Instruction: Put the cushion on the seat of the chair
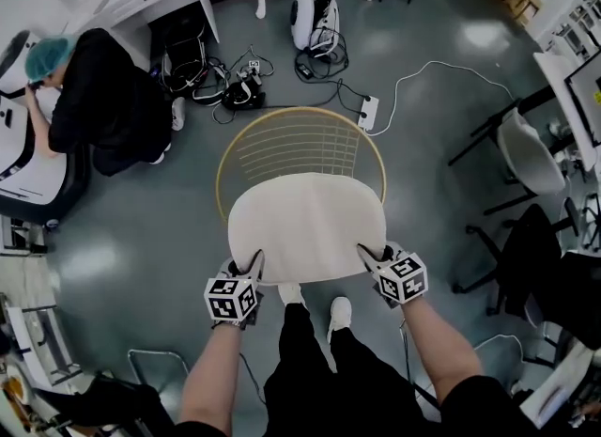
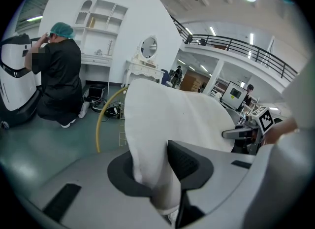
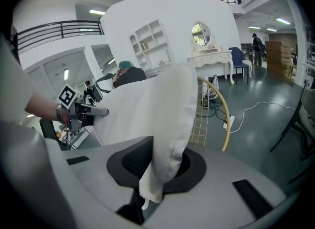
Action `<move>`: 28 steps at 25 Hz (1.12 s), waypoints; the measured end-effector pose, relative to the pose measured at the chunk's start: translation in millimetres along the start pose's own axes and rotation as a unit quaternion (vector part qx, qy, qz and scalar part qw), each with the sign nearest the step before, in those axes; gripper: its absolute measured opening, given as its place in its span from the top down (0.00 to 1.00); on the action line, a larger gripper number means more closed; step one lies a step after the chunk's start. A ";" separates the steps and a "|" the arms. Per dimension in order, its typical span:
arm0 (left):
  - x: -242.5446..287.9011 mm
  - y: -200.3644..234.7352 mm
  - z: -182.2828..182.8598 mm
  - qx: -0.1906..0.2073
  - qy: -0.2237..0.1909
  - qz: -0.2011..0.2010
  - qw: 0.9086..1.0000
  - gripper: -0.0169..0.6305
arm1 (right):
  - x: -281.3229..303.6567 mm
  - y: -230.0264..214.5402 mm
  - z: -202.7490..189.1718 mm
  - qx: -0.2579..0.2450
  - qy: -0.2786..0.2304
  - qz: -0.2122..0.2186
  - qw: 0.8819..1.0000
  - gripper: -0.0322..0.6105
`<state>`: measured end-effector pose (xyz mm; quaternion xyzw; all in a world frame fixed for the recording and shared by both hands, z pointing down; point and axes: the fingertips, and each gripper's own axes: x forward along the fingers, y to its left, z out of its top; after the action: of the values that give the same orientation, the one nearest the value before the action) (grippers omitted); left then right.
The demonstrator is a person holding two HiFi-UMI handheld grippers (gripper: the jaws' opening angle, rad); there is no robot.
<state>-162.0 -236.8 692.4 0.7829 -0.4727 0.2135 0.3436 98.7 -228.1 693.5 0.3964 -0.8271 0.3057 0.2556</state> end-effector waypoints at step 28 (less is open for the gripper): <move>185.7 106.0 -71.9 0.009 0.098 0.018 0.995 0.71 | 182.3 -101.2 -98.1 0.066 0.081 -0.037 0.994 0.83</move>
<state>-170.9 -327.4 898.8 0.7529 -0.4484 0.2998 0.3772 97.3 -300.1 912.4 0.4170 -0.7663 0.3812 0.3060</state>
